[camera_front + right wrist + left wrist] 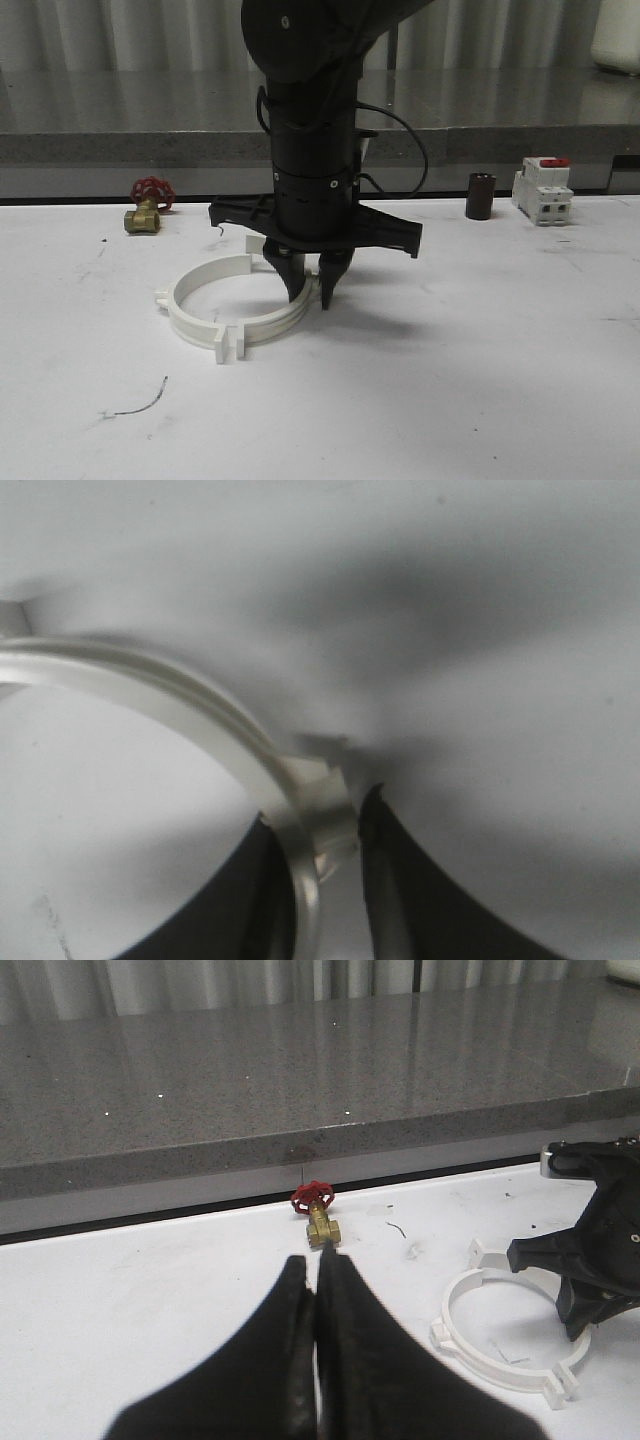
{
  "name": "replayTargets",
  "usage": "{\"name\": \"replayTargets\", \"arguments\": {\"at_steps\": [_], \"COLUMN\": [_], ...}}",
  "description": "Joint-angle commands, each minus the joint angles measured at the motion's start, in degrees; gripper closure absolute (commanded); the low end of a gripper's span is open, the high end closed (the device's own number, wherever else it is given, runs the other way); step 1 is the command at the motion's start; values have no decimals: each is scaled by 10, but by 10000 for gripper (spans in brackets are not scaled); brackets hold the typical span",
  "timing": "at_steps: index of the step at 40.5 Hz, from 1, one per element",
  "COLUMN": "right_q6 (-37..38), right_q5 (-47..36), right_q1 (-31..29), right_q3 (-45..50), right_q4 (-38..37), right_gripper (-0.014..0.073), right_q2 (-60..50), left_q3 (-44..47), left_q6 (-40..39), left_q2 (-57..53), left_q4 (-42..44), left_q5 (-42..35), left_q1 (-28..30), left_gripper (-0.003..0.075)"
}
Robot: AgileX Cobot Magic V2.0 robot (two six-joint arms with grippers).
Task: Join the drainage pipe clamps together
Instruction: 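Lower and press the held half onto the placed half's ends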
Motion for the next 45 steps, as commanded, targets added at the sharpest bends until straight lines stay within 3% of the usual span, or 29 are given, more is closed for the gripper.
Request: {"name": "replayTargets", "arguments": {"at_steps": [1,17,45], "right_q6": [-4,11,12], "right_q5": [13,41,6], "right_q1": [1,1,1], "right_q3": [-16,-16,-16], "right_q4": [-4,9,33], "right_gripper": [557,555,555], "right_q2": [-31,-31,-30], "left_q3": [-15,-15,-15], "left_q6": [-1,-1,-1], "left_q2": [3,3,3], "left_q4": [4,4,4], "left_q5": [-44,-44,-44], "left_q1": [-4,-4,-4], "left_gripper": [741,741,741]}}
